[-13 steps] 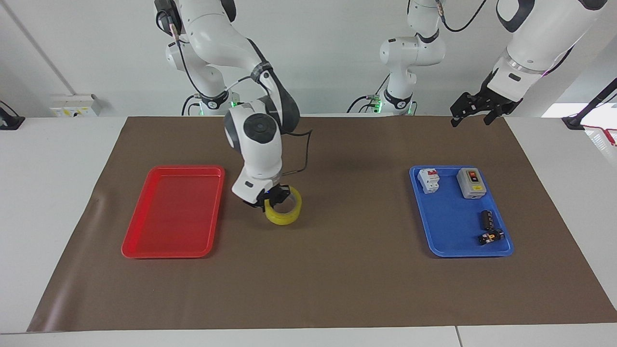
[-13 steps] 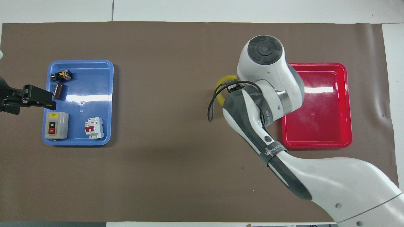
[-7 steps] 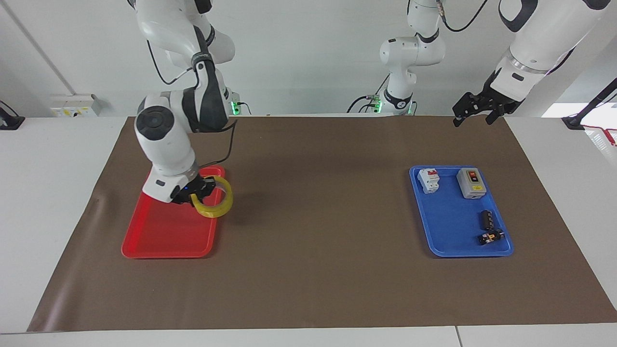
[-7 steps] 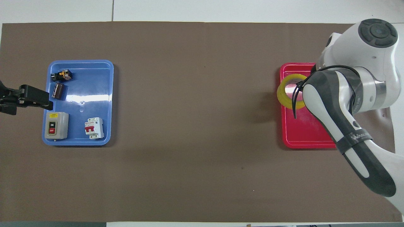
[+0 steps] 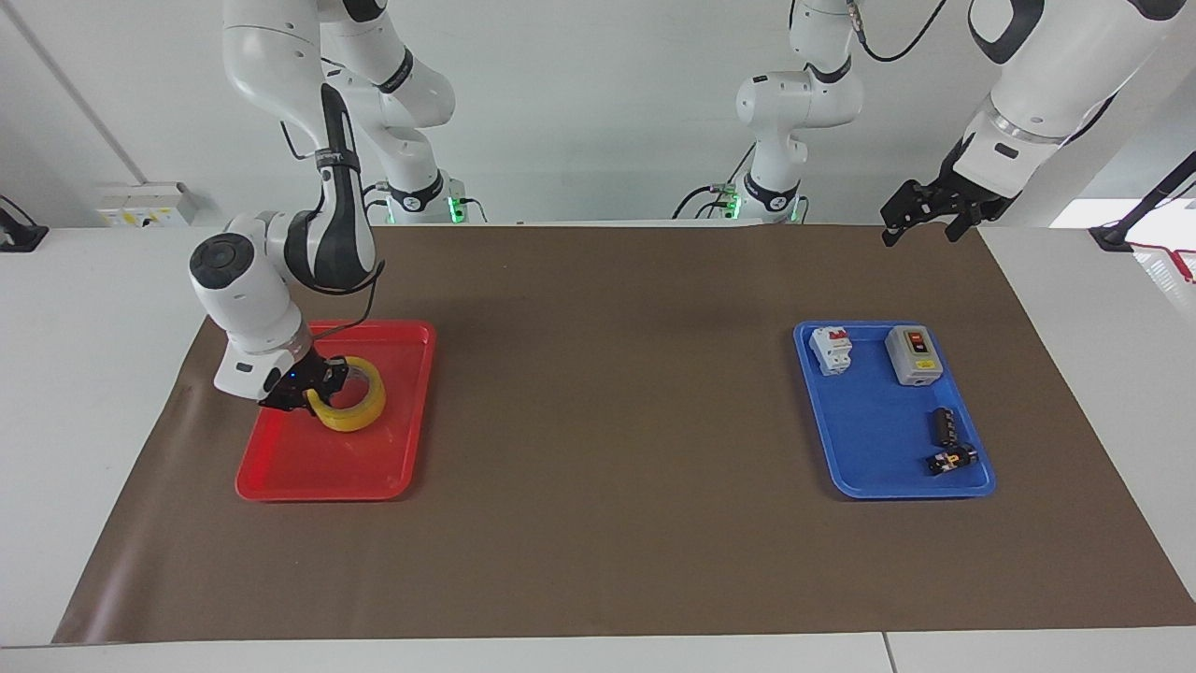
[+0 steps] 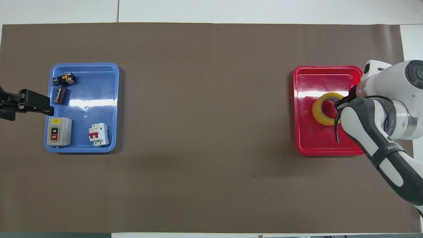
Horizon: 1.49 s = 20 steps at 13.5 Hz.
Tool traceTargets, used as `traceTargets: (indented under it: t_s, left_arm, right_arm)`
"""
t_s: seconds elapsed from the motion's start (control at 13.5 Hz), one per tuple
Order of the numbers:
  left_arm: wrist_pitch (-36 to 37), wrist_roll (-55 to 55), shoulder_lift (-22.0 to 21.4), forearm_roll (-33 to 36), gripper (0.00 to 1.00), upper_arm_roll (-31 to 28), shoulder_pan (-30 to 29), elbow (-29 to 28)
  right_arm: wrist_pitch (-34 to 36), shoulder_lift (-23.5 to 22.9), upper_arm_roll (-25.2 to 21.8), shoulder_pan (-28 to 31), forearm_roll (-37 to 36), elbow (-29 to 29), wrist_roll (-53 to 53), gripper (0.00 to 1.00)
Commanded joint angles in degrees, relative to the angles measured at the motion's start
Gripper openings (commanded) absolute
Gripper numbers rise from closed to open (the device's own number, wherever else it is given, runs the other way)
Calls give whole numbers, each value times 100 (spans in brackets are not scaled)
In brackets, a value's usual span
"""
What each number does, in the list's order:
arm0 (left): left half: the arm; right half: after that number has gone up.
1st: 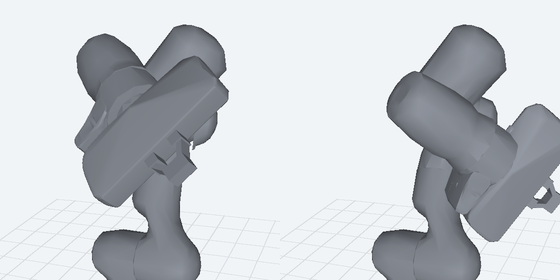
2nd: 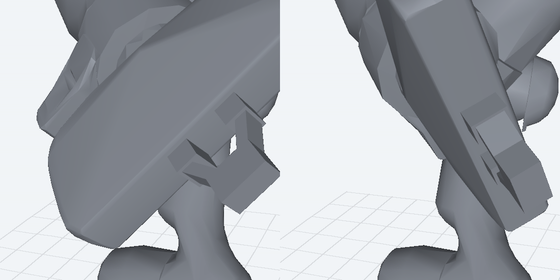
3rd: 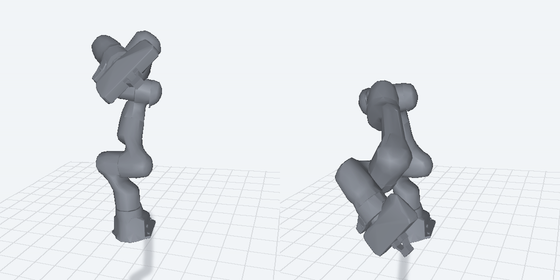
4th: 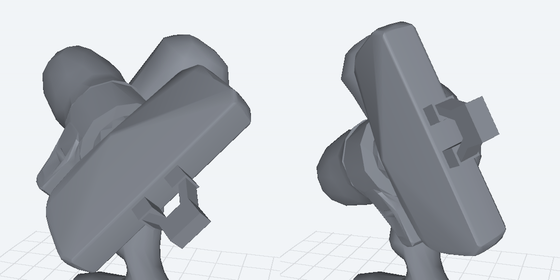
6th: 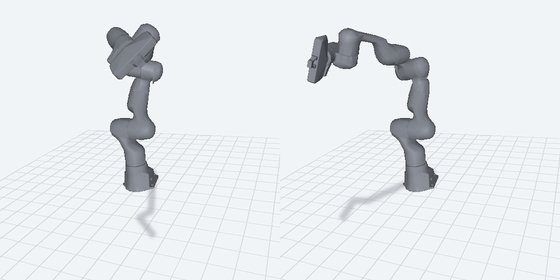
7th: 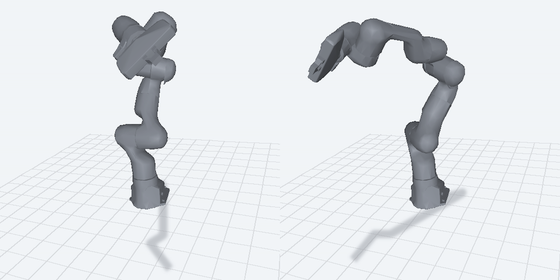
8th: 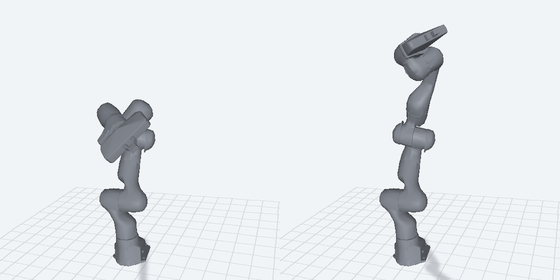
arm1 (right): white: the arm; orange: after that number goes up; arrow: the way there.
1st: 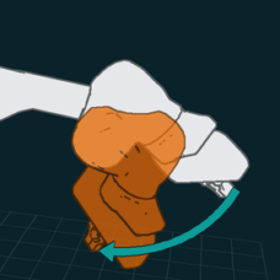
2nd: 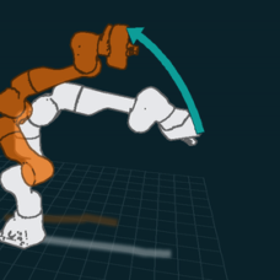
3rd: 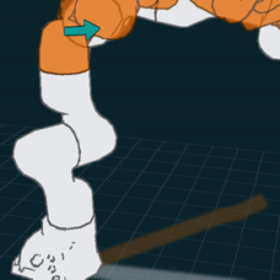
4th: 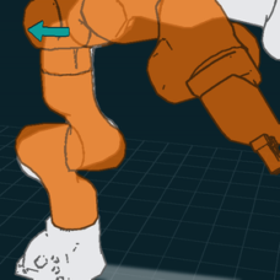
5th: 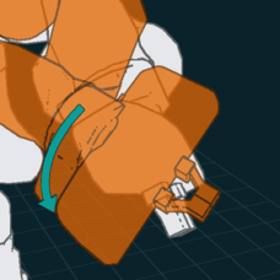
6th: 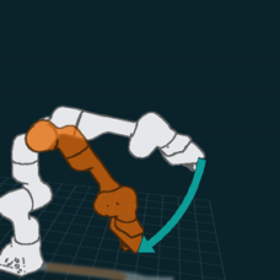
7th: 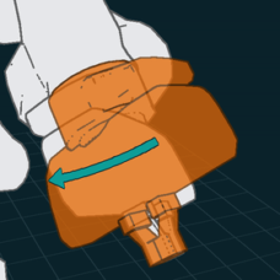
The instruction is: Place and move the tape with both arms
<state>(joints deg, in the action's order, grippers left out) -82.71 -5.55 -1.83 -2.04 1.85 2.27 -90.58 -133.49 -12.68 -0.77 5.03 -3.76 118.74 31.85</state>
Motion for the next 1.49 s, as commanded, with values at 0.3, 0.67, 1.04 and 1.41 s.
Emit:
traceTargets:
  t_s: [0.3,0.67,1.04,1.41]
  left_arm:
    - [-219,46,-133,195,100,105,-86,-180]
    - [-202,81,-116,186,100,105,-95,-180]
    - [-211,63,-107,186,100,105,-95,-180]
    - [-325,45,-107,125,100,122,-16,-188]
  right_arm:
    - [-598,319,95,139,-19,589,67,0]
    - [-556,283,95,201,7,354,-230,100]
    - [3051,406,139,-335,-168,-2201,-3030,100]
    - [4321,1371,183,-371,-11,-2619,-4152,100]
